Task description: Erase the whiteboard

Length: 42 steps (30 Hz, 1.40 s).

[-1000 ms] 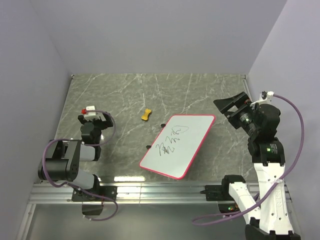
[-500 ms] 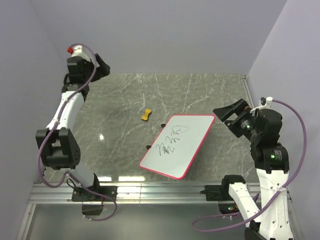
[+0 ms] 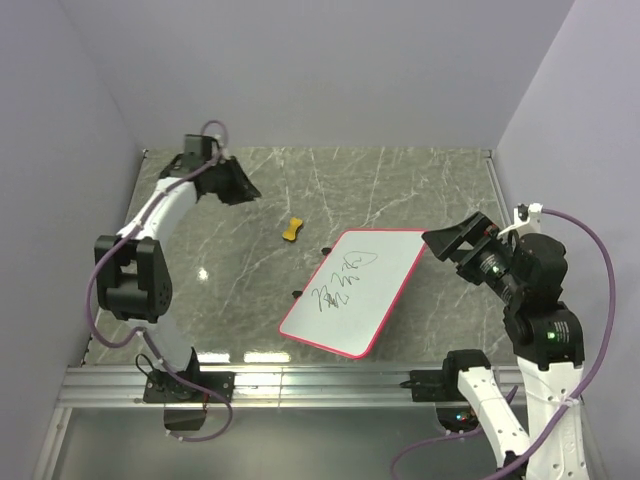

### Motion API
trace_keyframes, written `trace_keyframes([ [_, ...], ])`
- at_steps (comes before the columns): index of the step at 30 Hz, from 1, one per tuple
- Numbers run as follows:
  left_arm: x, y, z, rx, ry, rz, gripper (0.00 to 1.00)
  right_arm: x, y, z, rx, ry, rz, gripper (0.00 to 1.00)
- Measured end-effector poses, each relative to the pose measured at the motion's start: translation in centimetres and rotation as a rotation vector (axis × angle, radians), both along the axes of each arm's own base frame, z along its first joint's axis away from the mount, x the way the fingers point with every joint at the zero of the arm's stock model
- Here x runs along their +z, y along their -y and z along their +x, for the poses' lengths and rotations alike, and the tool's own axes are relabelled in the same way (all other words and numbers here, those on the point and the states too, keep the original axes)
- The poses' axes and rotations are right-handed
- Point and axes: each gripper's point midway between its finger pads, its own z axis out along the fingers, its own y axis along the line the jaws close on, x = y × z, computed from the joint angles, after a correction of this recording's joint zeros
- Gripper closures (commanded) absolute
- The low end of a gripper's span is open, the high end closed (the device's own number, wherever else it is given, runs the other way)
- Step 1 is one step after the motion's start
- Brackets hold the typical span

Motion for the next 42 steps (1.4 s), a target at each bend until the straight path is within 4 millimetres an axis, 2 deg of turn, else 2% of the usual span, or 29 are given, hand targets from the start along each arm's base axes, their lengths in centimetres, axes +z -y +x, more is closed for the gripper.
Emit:
trace_keyframes([
  [2,-0.2,2.9,-1.4,-0.085,-0.008,0.071,0.6,-0.3,-0.1,-0.6,0.009,-0.008,-0.014,0.0],
  [4,-0.1,5.4,-2.4,-0.153,0.011,0.138,0.41,-0.4,-0.2,-1.3,0.023,-0.004,-0.024,0.0],
  [5,0.0,6.2,-2.8,-0.177,0.016,0.164,0.18,-0.4,-0.3,-1.6,0.029,0.006,-0.029,0.0],
  [7,-0.4,7.3,-3.6,-0.213,0.02,0.231,0.01,-0.5,-0.4,-2.2,0.044,0.021,-0.036,0.0],
  [8,-0.5,7.6,-3.8,-0.213,0.016,0.242,0.01,-0.7,-0.4,-2.5,0.05,0.017,-0.039,0.01],
  [11,-2.7,8.0,-3.7,-0.239,-0.011,0.343,0.0,-1.3,-0.5,-2.7,0.068,-0.005,-0.053,0.03],
  [18,-9.4,8.0,-3.7,-0.317,-0.118,0.486,0.01,-2.7,-0.2,-2.6,0.054,-0.088,-0.074,0.05],
  [26,-12.2,9.2,-3.6,-0.403,-0.131,0.534,0.05,-3.1,0.5,-4.1,0.01,-0.101,-0.072,0.05],
  [31,-13.4,9.8,-2.7,-0.426,-0.126,0.554,0.15,-3.7,1.0,-4.7,-0.019,-0.126,-0.08,0.05],
  [34,-14.0,10.0,-1.9,-0.429,-0.125,0.577,0.17,-4.0,1.1,-4.9,-0.024,-0.142,-0.079,0.05],
  [36,-14.4,10.3,-1.4,-0.429,-0.123,0.583,0.24,-4.1,1.1,-5.0,-0.026,-0.148,-0.076,0.05],
  [37,-14.7,10.4,-1.2,-0.429,-0.124,0.586,0.32,-4.1,1.1,-5.1,-0.027,-0.151,-0.074,0.05],
  [39,-14.8,10.5,-0.7,-0.424,-0.122,0.592,0.42,-4.2,1.1,-5.1,-0.026,-0.153,-0.071,0.05],
  [42,-14.9,10.6,-0.2,-0.419,-0.114,0.602,0.64,-4.1,0.9,-5.1,-0.016,-0.153,-0.066,0.05],
])
